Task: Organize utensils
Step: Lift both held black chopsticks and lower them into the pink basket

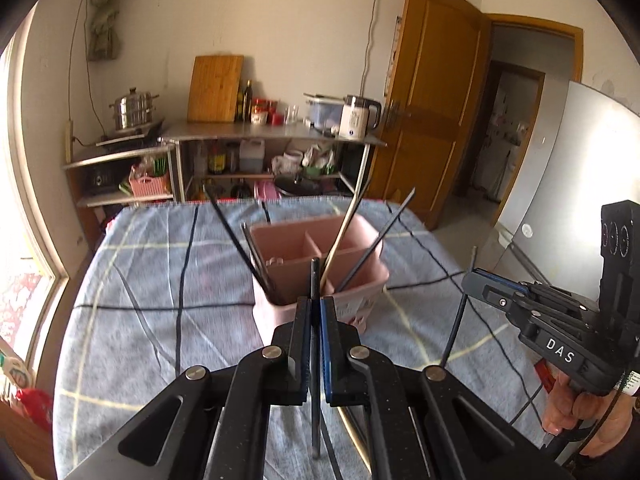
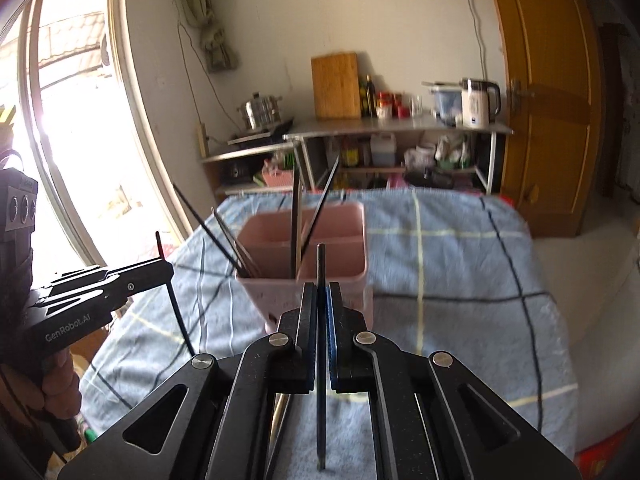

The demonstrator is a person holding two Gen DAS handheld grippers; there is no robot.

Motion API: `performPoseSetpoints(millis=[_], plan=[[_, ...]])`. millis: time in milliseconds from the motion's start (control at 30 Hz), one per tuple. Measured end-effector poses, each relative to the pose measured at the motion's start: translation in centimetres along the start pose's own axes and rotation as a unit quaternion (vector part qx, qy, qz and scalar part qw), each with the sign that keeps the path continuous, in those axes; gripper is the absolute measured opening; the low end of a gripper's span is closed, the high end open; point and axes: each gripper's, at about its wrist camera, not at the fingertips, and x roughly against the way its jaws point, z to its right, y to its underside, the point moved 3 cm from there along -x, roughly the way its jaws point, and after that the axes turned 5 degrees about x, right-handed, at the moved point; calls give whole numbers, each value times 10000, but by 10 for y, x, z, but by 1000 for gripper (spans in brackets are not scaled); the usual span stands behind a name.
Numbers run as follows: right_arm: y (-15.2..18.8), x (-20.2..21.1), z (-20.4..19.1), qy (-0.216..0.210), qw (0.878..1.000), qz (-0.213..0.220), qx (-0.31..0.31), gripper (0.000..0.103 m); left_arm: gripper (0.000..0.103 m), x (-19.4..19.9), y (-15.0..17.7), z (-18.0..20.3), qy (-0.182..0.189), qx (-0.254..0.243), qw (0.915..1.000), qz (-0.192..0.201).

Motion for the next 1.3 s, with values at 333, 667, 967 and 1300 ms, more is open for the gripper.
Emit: performPoseSetpoints(millis=[333,667,967,1300], plan=[[3,20,4,20,9998,196,-12,4,4,15,6,1,35,30,10000,85],[10,41,0,39,9997,223,47,4,4,31,14,4,64,53,10000,7],[0,60,-5,12,9987,492,108,4,4,50,5,6,135,57,9998,115],[-28,61,-16,-105,9971,734,185,4,4,60,-36,5,153,0,9993,332]])
